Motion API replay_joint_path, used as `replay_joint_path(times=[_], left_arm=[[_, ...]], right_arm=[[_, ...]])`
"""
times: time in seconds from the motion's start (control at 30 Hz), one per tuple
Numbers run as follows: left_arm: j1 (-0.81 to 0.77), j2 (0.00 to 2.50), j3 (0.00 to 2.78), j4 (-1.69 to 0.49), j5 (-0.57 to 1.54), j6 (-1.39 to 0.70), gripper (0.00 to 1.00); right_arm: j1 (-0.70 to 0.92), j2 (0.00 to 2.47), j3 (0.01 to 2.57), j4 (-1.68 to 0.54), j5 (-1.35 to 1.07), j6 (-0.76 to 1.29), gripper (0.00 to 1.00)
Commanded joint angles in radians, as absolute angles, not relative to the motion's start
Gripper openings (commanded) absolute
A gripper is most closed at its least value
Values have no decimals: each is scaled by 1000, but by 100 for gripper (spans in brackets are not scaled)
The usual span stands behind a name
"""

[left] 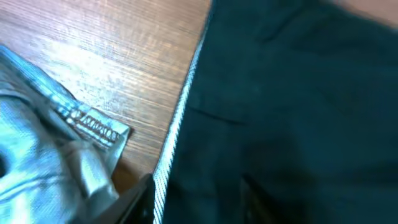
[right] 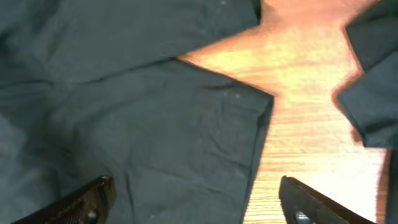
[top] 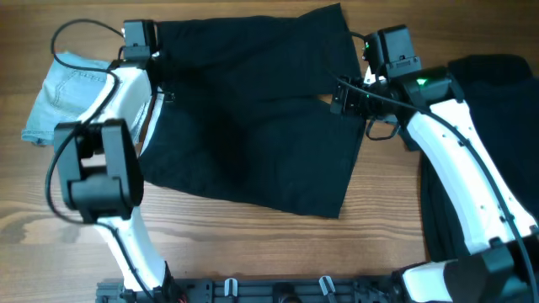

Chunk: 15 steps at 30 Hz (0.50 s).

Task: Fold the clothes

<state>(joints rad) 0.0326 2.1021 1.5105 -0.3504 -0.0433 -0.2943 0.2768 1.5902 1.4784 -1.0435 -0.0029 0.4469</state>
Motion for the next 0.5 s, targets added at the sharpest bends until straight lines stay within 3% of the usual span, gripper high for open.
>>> replay_joint_path(times=[0.0,0.27,0.33,0.47], left_arm=[[30,1911,1526,-418,-12,-292,47],[30,1616,1526,-804,-11,-293,50],[30,1589,1526,-902,-11,-293,51],[30,1602,1508,-1036,-20,-293,52]], right_arm=[[228,1706,1480,-1084,25,455,80],[111,1971,1480,-1002,-53,315,71],[111,2022,1480,-963,-54,315,57],[111,2084,1480,-922,-150,292,45]])
